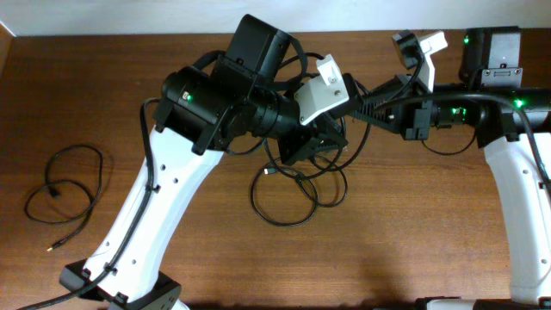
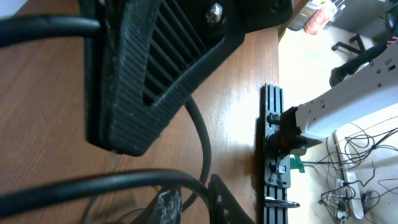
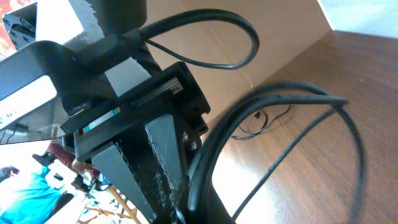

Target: Untangle cables

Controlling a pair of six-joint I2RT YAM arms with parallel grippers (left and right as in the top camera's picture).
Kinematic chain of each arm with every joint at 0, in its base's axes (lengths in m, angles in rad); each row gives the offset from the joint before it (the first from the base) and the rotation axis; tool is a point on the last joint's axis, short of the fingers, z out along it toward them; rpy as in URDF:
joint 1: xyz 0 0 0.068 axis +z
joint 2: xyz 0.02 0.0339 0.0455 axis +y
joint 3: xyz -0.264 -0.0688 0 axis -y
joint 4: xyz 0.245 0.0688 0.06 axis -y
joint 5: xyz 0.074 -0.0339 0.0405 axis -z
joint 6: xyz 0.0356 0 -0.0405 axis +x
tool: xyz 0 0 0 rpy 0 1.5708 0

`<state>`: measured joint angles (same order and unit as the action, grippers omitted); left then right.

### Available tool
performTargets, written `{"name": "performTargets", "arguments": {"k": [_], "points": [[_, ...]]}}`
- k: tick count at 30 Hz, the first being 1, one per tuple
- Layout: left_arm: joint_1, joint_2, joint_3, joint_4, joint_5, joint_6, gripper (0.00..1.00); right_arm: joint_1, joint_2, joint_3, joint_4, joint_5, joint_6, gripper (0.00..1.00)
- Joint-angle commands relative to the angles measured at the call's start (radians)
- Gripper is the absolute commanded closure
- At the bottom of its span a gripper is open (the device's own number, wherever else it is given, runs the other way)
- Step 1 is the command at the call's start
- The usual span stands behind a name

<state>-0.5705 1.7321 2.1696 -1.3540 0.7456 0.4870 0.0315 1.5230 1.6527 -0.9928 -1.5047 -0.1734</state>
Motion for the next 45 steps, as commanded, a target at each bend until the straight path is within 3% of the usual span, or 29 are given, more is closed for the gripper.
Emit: {"name": "performTargets", "arguments": {"k": [1, 9, 23, 28, 32, 35, 40, 45], "points": [[-0.006, 0.005, 0.010, 0.011, 0.026, 0.012, 0.84, 0.001, -0.013, 0.020, 0.029, -0.047, 0.057, 0.96], [-0.006, 0.005, 0.010, 0.020, 0.026, 0.012, 0.79, 0.001, -0.013, 0.020, 0.138, -0.047, 0.188, 0.96], [-0.006, 0.005, 0.010, 0.030, 0.024, 0.012, 0.76, 0.002, -0.013, 0.019, 0.144, -0.031, 0.190, 0.96], [-0.006, 0.005, 0.010, -0.010, 0.000, 0.012, 0.75, 0.003, -0.013, 0.019, -0.006, 0.093, 0.140, 0.96], [-0.006, 0.005, 0.010, -0.037, -0.047, 0.012, 0.82, 0.037, -0.012, 0.019, -0.245, 0.296, -0.012, 0.96], [-0.006, 0.005, 0.010, -0.035, -0.048, 0.012, 0.82, 0.101, -0.011, 0.013, -0.332, 0.460, -0.051, 0.96], [-0.003, 0.005, 0.010, -0.043, -0.183, -0.053, 0.98, 0.202, -0.010, -0.032, -0.336, 0.601, -0.050, 0.96], [0.020, -0.023, 0.010, -0.105, -0.349, -0.090, 1.00, 0.221, 0.010, -0.115, -0.224, 0.593, 0.081, 0.96]]}}
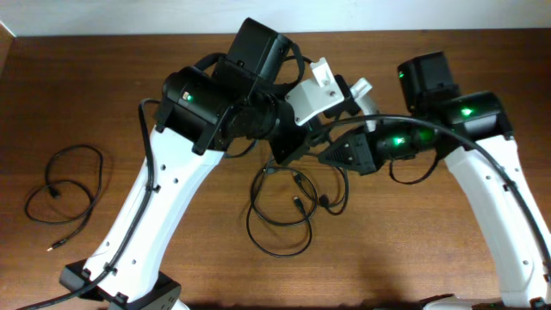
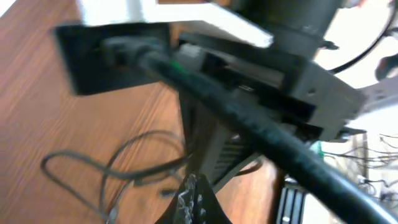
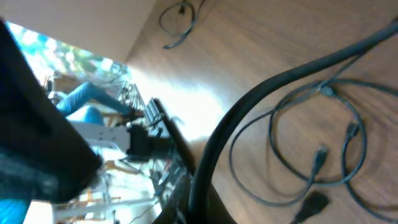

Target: Untangle cables

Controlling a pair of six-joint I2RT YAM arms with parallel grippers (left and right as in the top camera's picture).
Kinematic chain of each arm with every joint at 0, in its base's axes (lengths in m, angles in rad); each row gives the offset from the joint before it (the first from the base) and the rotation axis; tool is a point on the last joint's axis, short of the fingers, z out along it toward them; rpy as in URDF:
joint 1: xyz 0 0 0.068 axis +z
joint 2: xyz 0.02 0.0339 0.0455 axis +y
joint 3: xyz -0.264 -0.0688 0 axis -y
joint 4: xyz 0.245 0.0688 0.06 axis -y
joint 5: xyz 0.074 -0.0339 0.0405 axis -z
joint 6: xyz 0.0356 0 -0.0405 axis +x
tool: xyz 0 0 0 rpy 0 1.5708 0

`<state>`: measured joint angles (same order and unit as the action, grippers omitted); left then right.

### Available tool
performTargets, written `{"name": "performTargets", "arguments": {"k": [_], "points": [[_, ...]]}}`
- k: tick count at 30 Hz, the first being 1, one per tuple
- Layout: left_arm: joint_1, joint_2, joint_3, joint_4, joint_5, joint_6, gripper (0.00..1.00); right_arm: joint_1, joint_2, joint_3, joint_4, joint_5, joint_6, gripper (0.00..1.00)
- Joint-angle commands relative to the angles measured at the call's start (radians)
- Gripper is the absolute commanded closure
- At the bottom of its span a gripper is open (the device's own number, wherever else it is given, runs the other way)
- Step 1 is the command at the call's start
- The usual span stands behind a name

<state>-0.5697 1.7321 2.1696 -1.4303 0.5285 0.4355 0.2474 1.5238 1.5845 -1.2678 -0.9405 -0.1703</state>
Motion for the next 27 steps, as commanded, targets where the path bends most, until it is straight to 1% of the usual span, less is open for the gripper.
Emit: {"name": "performTargets", "arguments": {"k": [1, 3, 5, 6, 8, 10, 13, 16, 18, 20, 27], "points": [[0.031, -0.035, 0.010, -0.038, -0.146, -0.039, 1.00, 0.005, 0.011, -0.067, 0.091, 0.020, 0.118, 0.96], [0.065, -0.062, 0.010, -0.051, -0.165, -0.040, 1.00, 0.008, 0.013, -0.106, 0.168, -0.036, 0.162, 0.96], [0.109, -0.092, 0.010, -0.058, -0.209, -0.080, 1.00, 0.009, 0.014, -0.144, 0.251, -0.104, 0.212, 0.96], [0.129, -0.103, 0.010, -0.060, -0.233, -0.098, 1.00, 0.009, 0.015, -0.161, 0.285, -0.107, 0.243, 0.96], [0.177, -0.124, 0.010, -0.067, -0.267, -0.133, 0.96, 0.011, 0.015, -0.185, 0.320, -0.107, 0.283, 0.96], [0.226, -0.135, 0.010, -0.075, -0.264, -0.137, 0.96, 0.029, 0.016, -0.200, 0.334, -0.126, 0.285, 0.96], [0.265, -0.135, 0.010, -0.077, -0.264, -0.175, 0.93, 0.072, 0.017, -0.201, 0.349, -0.133, 0.293, 0.96], [0.283, -0.135, 0.010, -0.077, -0.263, -0.182, 0.91, 0.142, 0.020, -0.202, 0.392, -0.105, 0.339, 0.96], [0.283, -0.135, 0.010, -0.078, -0.264, -0.181, 0.87, 0.181, 0.023, -0.203, 0.407, -0.026, 0.392, 0.96], [0.283, -0.135, 0.010, -0.080, -0.264, -0.181, 0.84, 0.222, 0.023, -0.211, 0.456, 0.076, 0.495, 0.96], [0.283, -0.135, 0.010, -0.082, -0.264, -0.181, 0.86, 0.263, 0.027, -0.282, 0.728, 0.090, 0.753, 0.96]]}}
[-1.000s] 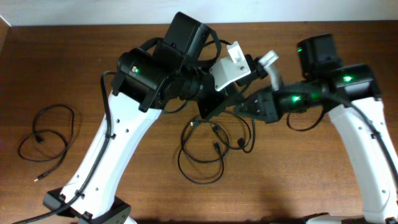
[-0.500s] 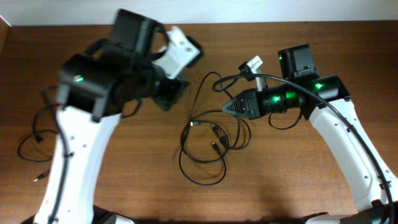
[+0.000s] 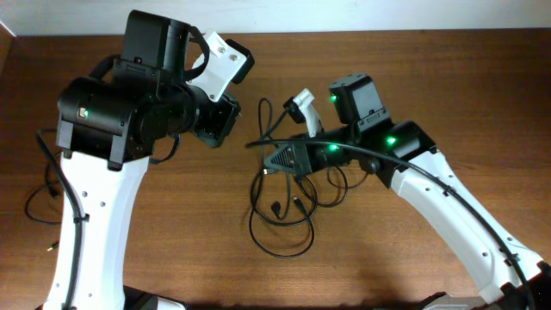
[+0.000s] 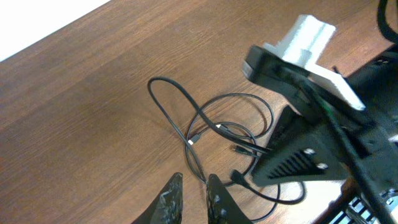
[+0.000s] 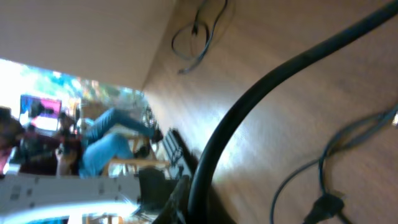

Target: Untangle cables

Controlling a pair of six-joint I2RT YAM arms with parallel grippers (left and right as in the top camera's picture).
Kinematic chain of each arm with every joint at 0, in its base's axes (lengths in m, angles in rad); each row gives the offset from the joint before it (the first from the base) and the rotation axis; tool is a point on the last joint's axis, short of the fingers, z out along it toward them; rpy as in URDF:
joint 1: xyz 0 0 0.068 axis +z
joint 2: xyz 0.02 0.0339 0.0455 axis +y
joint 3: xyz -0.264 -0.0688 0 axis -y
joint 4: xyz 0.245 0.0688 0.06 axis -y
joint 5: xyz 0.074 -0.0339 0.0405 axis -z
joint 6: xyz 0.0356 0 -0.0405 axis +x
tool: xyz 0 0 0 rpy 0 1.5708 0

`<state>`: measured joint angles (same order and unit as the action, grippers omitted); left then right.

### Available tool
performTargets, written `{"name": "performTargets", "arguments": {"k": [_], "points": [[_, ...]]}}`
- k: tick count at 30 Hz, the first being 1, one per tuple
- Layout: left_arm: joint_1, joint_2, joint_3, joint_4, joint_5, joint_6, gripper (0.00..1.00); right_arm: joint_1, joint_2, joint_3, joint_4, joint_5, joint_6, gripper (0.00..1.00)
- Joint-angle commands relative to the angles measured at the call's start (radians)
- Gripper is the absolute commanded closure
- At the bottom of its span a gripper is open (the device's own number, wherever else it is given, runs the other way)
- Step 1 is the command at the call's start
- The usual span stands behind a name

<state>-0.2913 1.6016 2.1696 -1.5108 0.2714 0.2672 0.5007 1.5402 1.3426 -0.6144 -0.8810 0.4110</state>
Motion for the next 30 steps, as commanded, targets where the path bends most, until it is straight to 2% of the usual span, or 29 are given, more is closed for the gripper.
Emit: {"name": "performTargets", "arguments": {"k": [1, 2, 4, 8, 9, 12, 14, 15, 18, 25, 30], "points": [[0.005, -0.005, 0.010, -0.002, -0.006, -0.013, 0.85, 0.010, 0.013, -0.053, 0.099, 0.030, 0.205, 0.96], [0.005, -0.005, 0.010, -0.002, -0.006, -0.013, 0.81, 0.010, 0.018, -0.074, 0.129, 0.030, 0.241, 0.96], [0.005, -0.005, 0.010, -0.002, -0.007, -0.013, 0.79, 0.010, 0.028, -0.113, 0.167, 0.032, 0.279, 0.96], [0.005, -0.005, 0.010, -0.003, -0.008, -0.013, 0.75, 0.010, 0.040, -0.168, 0.127, 0.086, 0.274, 0.96], [0.005, -0.005, 0.010, -0.004, -0.007, -0.013, 0.73, 0.010, 0.040, -0.176, 0.087, 0.109, 0.250, 0.91], [0.004, -0.005, 0.010, -0.010, -0.007, -0.013, 0.65, 0.010, 0.040, -0.177, -0.039, 0.171, 0.185, 0.35], [0.004, -0.005, 0.010, -0.013, -0.006, -0.013, 0.59, 0.008, 0.040, -0.177, -0.117, 0.222, 0.140, 0.10], [0.004, -0.005, 0.010, -0.018, -0.007, -0.013, 0.55, 0.008, 0.040, -0.177, -0.143, 0.257, 0.138, 0.02], [0.004, -0.001, 0.010, -0.045, -0.006, -0.012, 0.41, -0.005, 0.040, -0.177, -0.201, 0.328, 0.138, 0.01], [0.003, 0.001, -0.045, -0.066, 0.003, -0.011, 0.38, -0.149, 0.039, -0.177, -0.216, 0.316, 0.138, 0.00], [0.003, 0.001, -0.124, -0.074, 0.195, 0.155, 0.33, -0.279, 0.039, -0.177, -0.273, 0.318, 0.061, 0.00]]}}
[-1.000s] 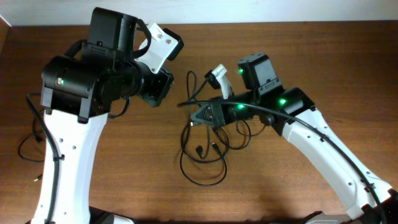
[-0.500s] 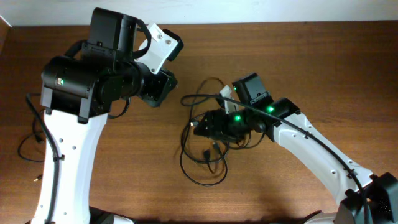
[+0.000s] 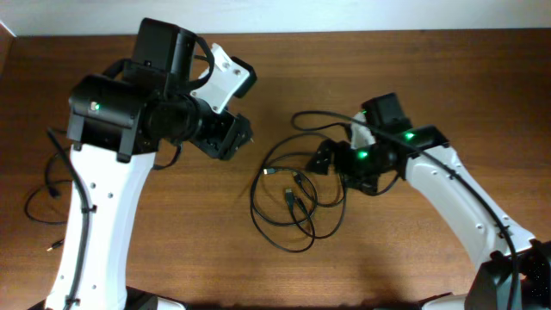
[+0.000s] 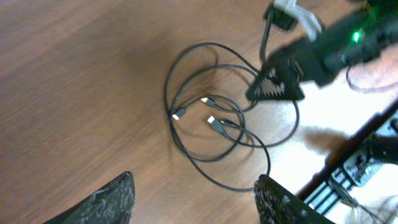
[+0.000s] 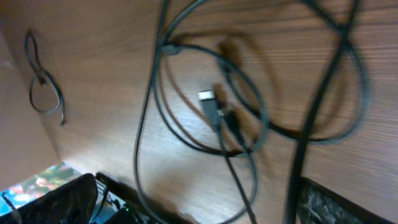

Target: Untangle cables

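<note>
A tangle of thin black cables (image 3: 293, 194) lies on the brown table, with several plug ends inside its loops. My left gripper (image 3: 231, 138) hangs open to the left of the tangle and holds nothing. The left wrist view (image 4: 199, 202) looks down on the tangle (image 4: 217, 121) from high up. At the tangle's right edge my right gripper (image 3: 323, 161) is open too, fingers wide apart (image 5: 199, 205) above the loops (image 5: 217, 112). One loop (image 3: 314, 116) reaches back beside the right arm.
A separate thin black cable (image 3: 30, 207) lies at the far left, partly hidden behind the left arm, and shows small in the right wrist view (image 5: 42, 81). The table's back edge meets a white wall. Dark rails and clutter stand beyond the table edge.
Both grippers have opened. The right gripper let go of the cable it held up and now sits further right; the cable lies flat. The left gripper is slightly nearer the tangle.
Both arms first crowded together over the tangle at the back, the right gripper shut on a cable. They were still close together later. Then the left arm stood to the left, shut, with the right holding a cable up. Now both are open, the cables lying spread.
</note>
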Controlling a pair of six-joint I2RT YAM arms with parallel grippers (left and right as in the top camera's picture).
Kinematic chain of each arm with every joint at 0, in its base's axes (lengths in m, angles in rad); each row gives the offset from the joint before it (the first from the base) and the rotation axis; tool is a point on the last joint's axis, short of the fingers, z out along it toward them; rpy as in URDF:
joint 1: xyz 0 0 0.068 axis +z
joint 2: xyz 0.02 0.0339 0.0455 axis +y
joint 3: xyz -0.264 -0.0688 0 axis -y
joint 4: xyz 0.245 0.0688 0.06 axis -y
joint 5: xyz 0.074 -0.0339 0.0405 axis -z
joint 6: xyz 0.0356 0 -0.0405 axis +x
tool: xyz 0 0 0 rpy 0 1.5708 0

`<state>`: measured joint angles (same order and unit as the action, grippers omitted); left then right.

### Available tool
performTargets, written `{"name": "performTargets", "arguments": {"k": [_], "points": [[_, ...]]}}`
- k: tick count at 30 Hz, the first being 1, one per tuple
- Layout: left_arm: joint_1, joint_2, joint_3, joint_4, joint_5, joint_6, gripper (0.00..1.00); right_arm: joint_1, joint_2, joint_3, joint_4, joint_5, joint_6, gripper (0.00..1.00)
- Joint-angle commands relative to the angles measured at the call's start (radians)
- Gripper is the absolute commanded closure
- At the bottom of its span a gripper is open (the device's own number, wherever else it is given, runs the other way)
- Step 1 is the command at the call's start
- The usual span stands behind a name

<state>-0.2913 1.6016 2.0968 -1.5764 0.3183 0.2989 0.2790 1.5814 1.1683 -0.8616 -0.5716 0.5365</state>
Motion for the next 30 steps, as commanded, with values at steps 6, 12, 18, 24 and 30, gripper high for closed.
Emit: {"name": "performTargets", "arguments": {"k": [6, 12, 18, 24, 30], "points": [[-0.069, 0.001, -0.211, 0.000, 0.165, 0.235, 0.26, -0.191, -0.002, -0.003, -0.078, -0.003, -0.148, 0.00], [-0.222, 0.001, -0.396, 0.100, 0.147, 0.279, 0.21, -0.257, -0.002, -0.003, -0.110, -0.003, -0.232, 0.00], [-0.345, 0.002, -0.507, 0.174, 0.069, 0.232, 0.01, -0.267, -0.002, -0.003, -0.116, 0.001, -0.253, 0.00], [-0.388, 0.003, -0.621, 0.285, -0.001, 0.006, 0.01, -0.267, -0.002, -0.003, -0.116, 0.001, -0.271, 0.01], [-0.396, 0.003, -0.701, 0.394, 0.000, -0.320, 0.01, -0.267, -0.002, -0.003, -0.111, 0.001, -0.271, 0.01]]}}
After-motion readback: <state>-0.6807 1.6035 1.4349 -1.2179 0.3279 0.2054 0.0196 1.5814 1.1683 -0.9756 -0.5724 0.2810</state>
